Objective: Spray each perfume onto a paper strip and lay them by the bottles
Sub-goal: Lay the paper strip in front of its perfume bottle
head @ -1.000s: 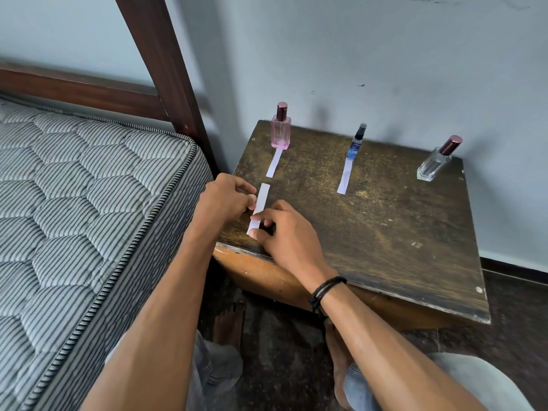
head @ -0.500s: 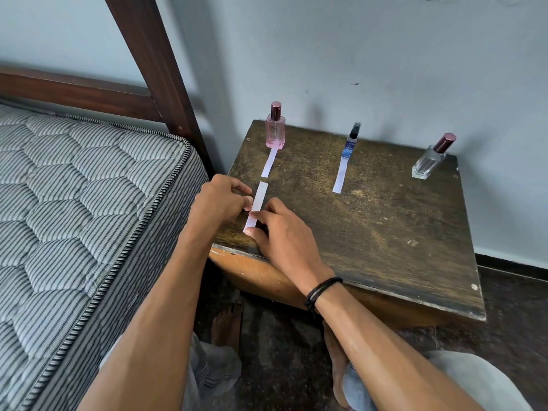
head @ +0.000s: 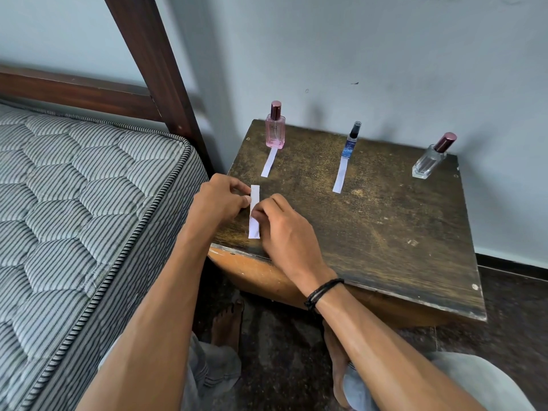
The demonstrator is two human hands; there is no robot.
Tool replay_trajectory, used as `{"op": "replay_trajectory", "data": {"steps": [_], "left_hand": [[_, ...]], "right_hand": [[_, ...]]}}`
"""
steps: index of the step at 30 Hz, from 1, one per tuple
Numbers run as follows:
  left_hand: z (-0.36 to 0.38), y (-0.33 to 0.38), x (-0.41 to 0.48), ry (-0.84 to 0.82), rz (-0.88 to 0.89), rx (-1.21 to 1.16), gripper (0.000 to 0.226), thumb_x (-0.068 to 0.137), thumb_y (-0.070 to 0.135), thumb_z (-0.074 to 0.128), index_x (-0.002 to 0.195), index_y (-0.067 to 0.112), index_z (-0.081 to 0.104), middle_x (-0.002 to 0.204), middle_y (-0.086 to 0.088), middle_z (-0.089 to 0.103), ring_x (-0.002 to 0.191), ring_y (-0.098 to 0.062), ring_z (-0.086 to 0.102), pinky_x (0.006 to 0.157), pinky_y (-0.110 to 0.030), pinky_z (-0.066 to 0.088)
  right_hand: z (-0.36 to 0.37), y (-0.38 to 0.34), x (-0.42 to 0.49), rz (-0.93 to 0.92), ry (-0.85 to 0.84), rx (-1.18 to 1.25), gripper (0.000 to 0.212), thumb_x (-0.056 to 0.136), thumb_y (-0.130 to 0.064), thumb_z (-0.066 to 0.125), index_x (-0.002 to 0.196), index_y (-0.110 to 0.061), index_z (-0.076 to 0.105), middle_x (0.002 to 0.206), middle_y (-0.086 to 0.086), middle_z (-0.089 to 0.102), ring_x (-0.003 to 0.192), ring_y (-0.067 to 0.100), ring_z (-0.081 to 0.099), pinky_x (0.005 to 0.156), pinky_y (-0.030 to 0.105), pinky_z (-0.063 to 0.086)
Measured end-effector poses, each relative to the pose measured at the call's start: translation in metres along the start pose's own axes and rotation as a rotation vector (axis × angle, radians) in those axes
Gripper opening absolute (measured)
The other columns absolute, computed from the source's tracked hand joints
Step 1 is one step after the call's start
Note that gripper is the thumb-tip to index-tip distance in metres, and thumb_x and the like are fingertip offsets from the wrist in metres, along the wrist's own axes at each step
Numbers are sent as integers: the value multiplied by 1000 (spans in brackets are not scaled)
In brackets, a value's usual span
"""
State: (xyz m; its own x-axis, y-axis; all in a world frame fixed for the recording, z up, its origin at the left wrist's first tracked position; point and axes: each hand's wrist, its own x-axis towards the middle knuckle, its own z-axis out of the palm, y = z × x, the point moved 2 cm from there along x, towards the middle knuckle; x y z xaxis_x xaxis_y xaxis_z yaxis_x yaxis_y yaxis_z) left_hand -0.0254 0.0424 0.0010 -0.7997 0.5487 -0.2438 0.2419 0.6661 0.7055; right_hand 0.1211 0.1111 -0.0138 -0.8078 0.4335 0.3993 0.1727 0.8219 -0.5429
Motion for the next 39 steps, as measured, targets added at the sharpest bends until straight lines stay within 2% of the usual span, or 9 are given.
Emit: {"op": "replay_trajectory", "data": {"steps": [6, 11, 13, 16, 21, 25, 29, 35, 39], "left_hand": [[-2, -4, 1, -50, -31, -125, 30, 79, 2, 71, 79, 32, 74, 75, 2, 72, 81, -27, 71, 88, -50, 60], [-3, 6, -3, -120, -93, -336, 29, 85, -12, 69, 108, 7, 70, 81, -8, 69, 80, -22, 70, 82, -43, 62], [-3, 11, -8, -137, -106, -402, 30, 88, -10, 67, 116, 2, 66, 85, -11, 70, 77, -21, 70, 76, -37, 63], [-3, 14, -11, -145, -145, -485, 18, 99, 7, 61, 117, 10, 64, 90, -12, 75, 68, -14, 73, 61, -27, 61], [-1, 17, -13, -205, -231, -603, 22, 102, 22, 60, 121, 13, 61, 91, -11, 76, 75, -20, 76, 62, -30, 61], [7, 18, -14, -275, -290, -761, 36, 98, 10, 63, 131, 10, 50, 98, -21, 77, 94, -36, 75, 85, -48, 61], [11, 21, -15, -246, -346, -993, 46, 93, -3, 64, 135, 8, 47, 96, -20, 74, 78, -32, 76, 69, -43, 64], [6, 20, -12, -169, -318, -1080, 52, 92, -6, 63, 139, 9, 47, 94, -14, 76, 78, -21, 75, 62, -35, 63], [3, 18, -11, -188, -281, -1038, 48, 94, -2, 62, 138, 10, 49, 98, -14, 78, 79, -19, 76, 65, -33, 61]], "right_hand": [[-11, 14, 9, 197, 200, 283, 15, 105, -16, 57, 94, -10, 66, 90, -3, 70, 75, 15, 69, 66, 42, 58], [-22, 18, 12, 371, 298, 486, 11, 103, -12, 60, 99, -8, 70, 86, -10, 70, 76, 4, 74, 68, 30, 64], [-25, 19, 13, 430, 302, 542, 10, 103, -12, 61, 100, -9, 70, 87, -14, 69, 76, 3, 74, 69, 25, 63], [-28, 19, 14, 491, 299, 620, 9, 102, -12, 61, 101, -11, 70, 91, -5, 72, 77, 4, 75, 69, 20, 61], [-30, 17, 14, 514, 296, 671, 9, 102, -10, 62, 98, -12, 69, 92, 0, 72, 76, 7, 76, 68, 18, 60], [-30, 15, 13, 506, 284, 684, 8, 101, -10, 62, 101, -10, 70, 93, -1, 72, 76, 6, 76, 68, 18, 60], [-31, 14, 14, 500, 279, 717, 8, 101, -9, 63, 102, -11, 71, 94, -3, 72, 76, 8, 76, 68, 19, 61], [-33, 15, 15, 474, 180, 712, 21, 95, 1, 64, 109, -11, 75, 99, -6, 74, 76, 12, 76, 74, 30, 63], [-36, 14, 17, 407, 81, 624, 25, 88, 3, 68, 99, -17, 80, 93, -9, 73, 77, 5, 69, 71, 16, 52]]}}
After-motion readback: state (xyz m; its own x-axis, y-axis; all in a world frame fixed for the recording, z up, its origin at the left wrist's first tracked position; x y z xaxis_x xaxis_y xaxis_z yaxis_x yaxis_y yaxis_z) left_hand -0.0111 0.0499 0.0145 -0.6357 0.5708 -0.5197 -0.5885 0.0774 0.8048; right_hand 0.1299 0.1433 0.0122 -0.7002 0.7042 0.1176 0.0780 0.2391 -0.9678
